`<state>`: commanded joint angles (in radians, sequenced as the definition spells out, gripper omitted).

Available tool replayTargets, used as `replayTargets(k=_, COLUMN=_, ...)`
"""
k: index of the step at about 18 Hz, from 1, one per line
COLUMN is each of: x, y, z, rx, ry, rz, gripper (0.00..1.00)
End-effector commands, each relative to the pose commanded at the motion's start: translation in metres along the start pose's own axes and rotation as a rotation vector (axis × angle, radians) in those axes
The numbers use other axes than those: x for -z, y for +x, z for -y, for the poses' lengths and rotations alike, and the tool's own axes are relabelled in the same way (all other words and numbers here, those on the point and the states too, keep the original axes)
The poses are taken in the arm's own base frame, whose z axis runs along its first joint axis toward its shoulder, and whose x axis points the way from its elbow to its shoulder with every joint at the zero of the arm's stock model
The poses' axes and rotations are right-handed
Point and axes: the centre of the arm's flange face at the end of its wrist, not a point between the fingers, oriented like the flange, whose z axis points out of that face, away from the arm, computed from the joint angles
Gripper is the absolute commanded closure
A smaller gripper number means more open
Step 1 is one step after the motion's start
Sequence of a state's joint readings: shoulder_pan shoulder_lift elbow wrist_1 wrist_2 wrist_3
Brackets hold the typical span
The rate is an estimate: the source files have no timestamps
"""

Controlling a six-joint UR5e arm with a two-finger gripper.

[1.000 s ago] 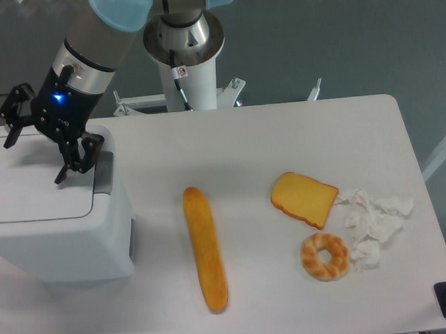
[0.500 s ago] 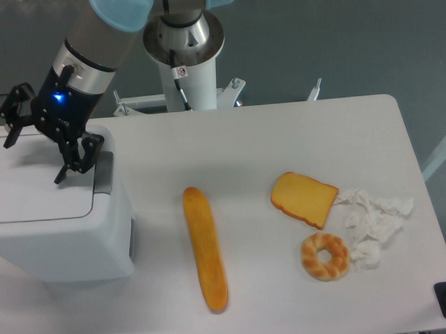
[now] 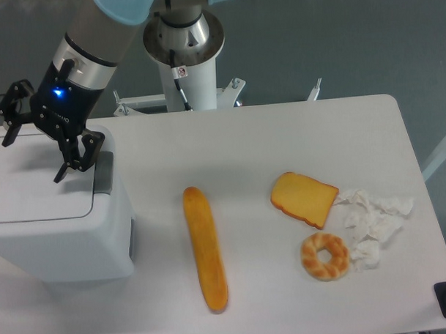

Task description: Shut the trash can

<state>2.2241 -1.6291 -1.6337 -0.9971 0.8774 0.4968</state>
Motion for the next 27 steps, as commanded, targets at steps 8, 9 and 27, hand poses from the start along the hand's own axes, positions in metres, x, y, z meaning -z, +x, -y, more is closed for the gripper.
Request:
replayTargets(k=8, x=0.085, y=-0.072, z=-0.013, rx=-0.108, ry=-0.016, rz=0.284, gripper=0.0)
replayTargets(k=9, x=0.091, y=-0.082, z=-0.017, rx=-0.114, ry=-0.042, rz=0.326, gripper=0.0)
replayTargets(k=27, x=0.153, y=-0.173, z=-0.097, rx=-0.291, ry=-0.669, rz=0.762, gripper=0.0)
